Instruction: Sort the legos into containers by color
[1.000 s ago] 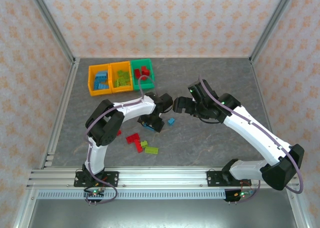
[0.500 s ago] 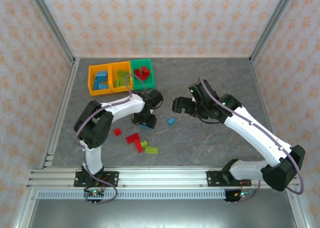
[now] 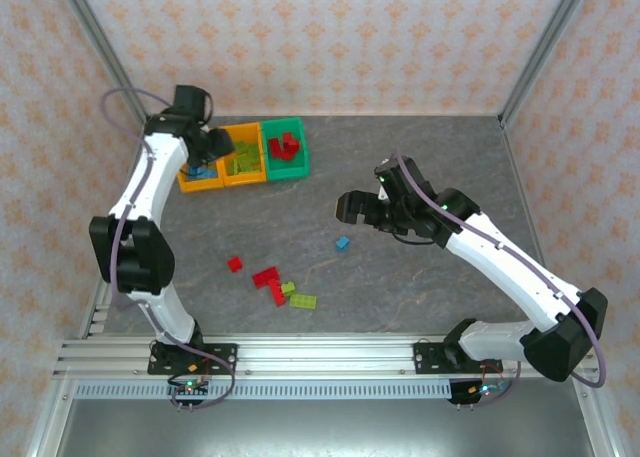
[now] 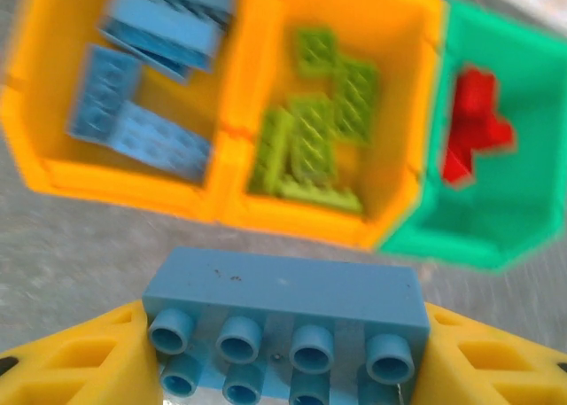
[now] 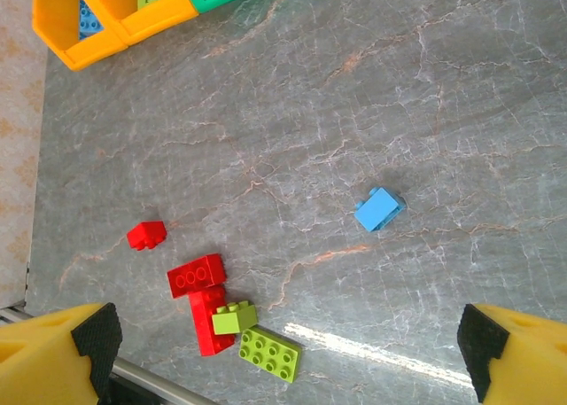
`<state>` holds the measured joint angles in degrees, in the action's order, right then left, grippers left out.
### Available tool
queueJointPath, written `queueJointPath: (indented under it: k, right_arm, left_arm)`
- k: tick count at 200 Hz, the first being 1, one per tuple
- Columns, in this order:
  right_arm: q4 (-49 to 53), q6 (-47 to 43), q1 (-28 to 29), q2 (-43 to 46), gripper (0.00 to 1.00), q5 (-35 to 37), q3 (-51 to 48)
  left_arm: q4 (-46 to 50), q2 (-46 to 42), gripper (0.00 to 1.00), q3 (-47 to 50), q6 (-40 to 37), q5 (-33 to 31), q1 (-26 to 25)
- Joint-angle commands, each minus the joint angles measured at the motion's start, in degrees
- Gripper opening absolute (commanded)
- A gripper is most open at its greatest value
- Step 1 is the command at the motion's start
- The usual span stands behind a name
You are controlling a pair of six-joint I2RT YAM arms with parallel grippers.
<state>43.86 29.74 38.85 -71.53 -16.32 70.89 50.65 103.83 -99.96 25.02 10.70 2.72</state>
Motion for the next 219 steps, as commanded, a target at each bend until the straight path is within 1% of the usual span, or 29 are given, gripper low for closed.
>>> queueJointPath:
  k: [1,6,10,20,45,63,82,103,116,129,141,155,173,197,219]
  right_arm:
    - [1.96,-1.51,-0.07,-0.56,0.99,1.9,3.42]
    - [2.47,-1.81,-0.05,-0.76,0.99,2.26,3.97]
    - [2.84,-1.9,-0.09,-0.9,1.0,2.45,4.31]
    - [3.73,-2.13,-0.06,-1.43,1.0,2.9,5.28]
    - [5.5,-2.79,-0.07,-2.69,1.0,3.22,7.64]
    - [6.58,-3.3,-0.05,-3.43,0.99,3.57,9.11]
    - [6.28,-3.11,-0.08,-3.57,1.0,4.14,9.26]
    - [4.58,-2.55,-0.07,-3.92,1.0,3.69,8.48]
    - [3.62,-2.11,-0.02,-4.59,1.0,2.85,7.97]
    - [3.08,-1.52,-0.07,-5.44,0.99,2.39,7.83]
    - [2.53,-0.78,-0.05,-6.12,0.99,2.41,7.73]
    - [1.47,0.43,-0.04,-6.19,1.0,3.05,7.16]
    - [-0.09,2.46,-0.07,-5.82,1.0,4.33,5.82]
    - [-0.66,4.58,-0.06,-4.49,0.99,6.51,4.17]
    - [-1.09,6.81,-0.09,-1.26,0.99,9.36,1.76]
  left_arm:
    - [3.81,7.78,0.5,-5.49,5.29,1.03,5.1]
    - [4.05,9.43,0.51,-7.27,5.3,1.08,5.9]
    - [4.27,10.71,0.52,-8.81,6.86,1.03,6.39]
    - [5.45,14.14,0.55,-13.4,6.91,0.57,7.17]
    - [10.53,22.55,0.69,-24.91,6.27,-0.26,8.04]
    - [11.94,25.28,0.77,-29.24,5.92,0.94,8.26]
    - [11.54,24.32,0.81,-28.29,5.92,1.85,8.26]
    - [10.8,20.26,0.82,-23.69,6.19,3.8,8.26]
    - [9.62,15.79,0.81,-18.77,7.26,6.13,7.85]
    - [7.08,9.52,0.81,-11.22,8.71,8.08,6.47]
    - [4.83,2.51,0.81,-4.19,10.42,8.73,4.27]
    - [1.59,-4.89,0.81,4.2,12.68,8.94,0.52]
    - [-1.74,-12.94,0.8,13.6,15.9,7.87,-6.16]
    - [-3.77,-19.33,0.79,21.63,19.76,3.95,-16.62]
    - [-6.55,-20.89,0.78,26.57,23.19,-0.1,-26.79]
